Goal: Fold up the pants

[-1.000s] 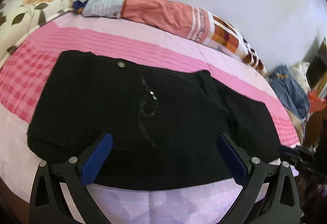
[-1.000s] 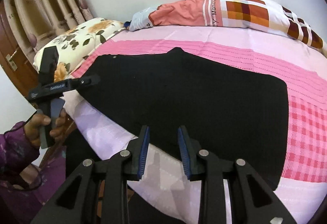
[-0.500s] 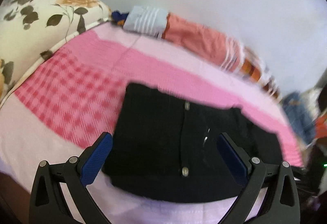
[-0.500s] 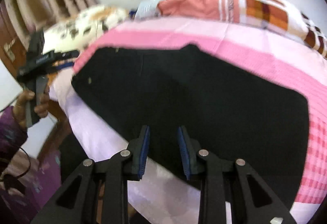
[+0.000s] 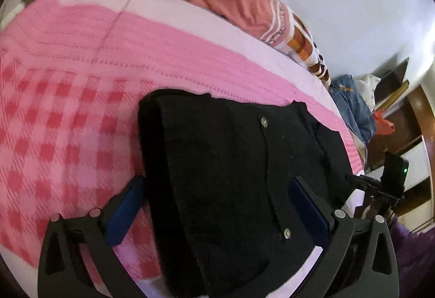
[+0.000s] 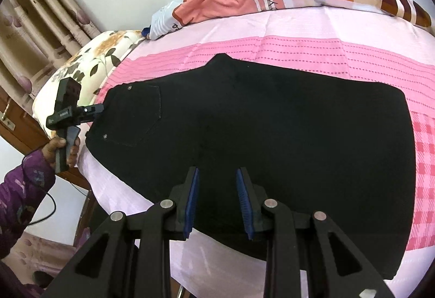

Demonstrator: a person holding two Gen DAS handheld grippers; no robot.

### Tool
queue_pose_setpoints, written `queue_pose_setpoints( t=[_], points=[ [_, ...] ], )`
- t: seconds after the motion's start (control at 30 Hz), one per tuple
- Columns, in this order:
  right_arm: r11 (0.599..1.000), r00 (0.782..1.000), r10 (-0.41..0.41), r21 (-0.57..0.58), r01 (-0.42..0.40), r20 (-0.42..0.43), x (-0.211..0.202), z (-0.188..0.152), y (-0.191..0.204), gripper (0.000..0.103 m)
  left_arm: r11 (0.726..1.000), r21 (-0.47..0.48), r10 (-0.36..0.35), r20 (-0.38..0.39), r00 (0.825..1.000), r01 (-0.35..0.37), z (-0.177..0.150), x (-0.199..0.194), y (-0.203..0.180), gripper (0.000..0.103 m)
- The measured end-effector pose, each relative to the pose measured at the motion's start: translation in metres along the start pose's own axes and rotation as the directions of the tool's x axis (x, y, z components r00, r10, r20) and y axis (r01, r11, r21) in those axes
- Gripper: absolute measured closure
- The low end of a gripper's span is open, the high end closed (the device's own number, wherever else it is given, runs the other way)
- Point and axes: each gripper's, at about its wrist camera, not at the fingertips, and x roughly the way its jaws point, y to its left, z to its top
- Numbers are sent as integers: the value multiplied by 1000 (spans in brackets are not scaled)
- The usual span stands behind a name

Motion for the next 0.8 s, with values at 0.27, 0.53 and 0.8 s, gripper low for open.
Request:
queue_pose_setpoints(
  t=[0.27, 0.53, 0.8],
  points=[
    [998, 999, 36, 57, -36, 0, 6, 3, 3, 75, 994, 73, 90, -61, 994, -85, -2, 7, -26, 68],
    [994, 998, 51, 98, -55, 41, -9, 2, -12, 75, 995, 51, 79, 55, 995, -81, -10, -32, -69, 80],
    [970, 987, 125, 197, -143, 101, -27, -3, -49, 74, 992, 92, -98, 69, 993, 91, 5, -28, -199, 89]
  ],
)
